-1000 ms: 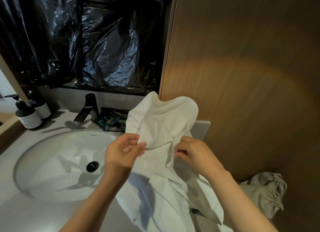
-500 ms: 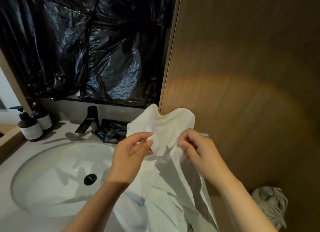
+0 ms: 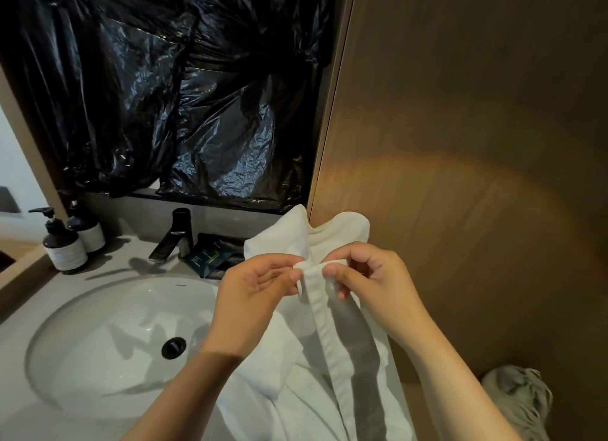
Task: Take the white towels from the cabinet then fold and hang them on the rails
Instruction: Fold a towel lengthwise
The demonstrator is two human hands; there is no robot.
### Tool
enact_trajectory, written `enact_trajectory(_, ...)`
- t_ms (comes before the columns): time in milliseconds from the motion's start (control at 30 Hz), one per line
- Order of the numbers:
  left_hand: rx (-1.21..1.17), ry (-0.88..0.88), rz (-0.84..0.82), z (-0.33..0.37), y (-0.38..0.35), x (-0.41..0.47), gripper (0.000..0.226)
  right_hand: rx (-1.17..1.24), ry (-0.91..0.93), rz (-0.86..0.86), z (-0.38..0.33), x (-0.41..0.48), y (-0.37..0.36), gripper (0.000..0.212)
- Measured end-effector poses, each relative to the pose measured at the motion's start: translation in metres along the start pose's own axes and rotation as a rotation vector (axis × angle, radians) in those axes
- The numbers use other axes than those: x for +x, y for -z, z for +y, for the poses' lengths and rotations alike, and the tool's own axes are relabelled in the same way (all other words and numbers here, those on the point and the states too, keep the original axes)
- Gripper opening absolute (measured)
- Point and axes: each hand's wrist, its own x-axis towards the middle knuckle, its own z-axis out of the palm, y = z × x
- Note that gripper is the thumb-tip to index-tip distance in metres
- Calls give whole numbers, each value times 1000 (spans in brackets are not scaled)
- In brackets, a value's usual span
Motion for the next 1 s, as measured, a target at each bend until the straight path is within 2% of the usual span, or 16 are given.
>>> enact_trajectory(300, 77, -37, -59, 4, -1, -4, 16, -11, 12, 30, 2, 3, -8, 9)
enact_trajectory(500, 58, -17, 8, 4, -2, -6, 15, 0, 17, 29, 2, 4, -10, 8)
enact_trajectory(767, 62, -77, 2, 13, 6, 7, 18, -205, 169, -42, -1, 27, -5, 8)
enact_trajectory(1000, 59, -180, -96, 59, 21, 51, 19, -8, 163, -114, -28, 71, -5, 15)
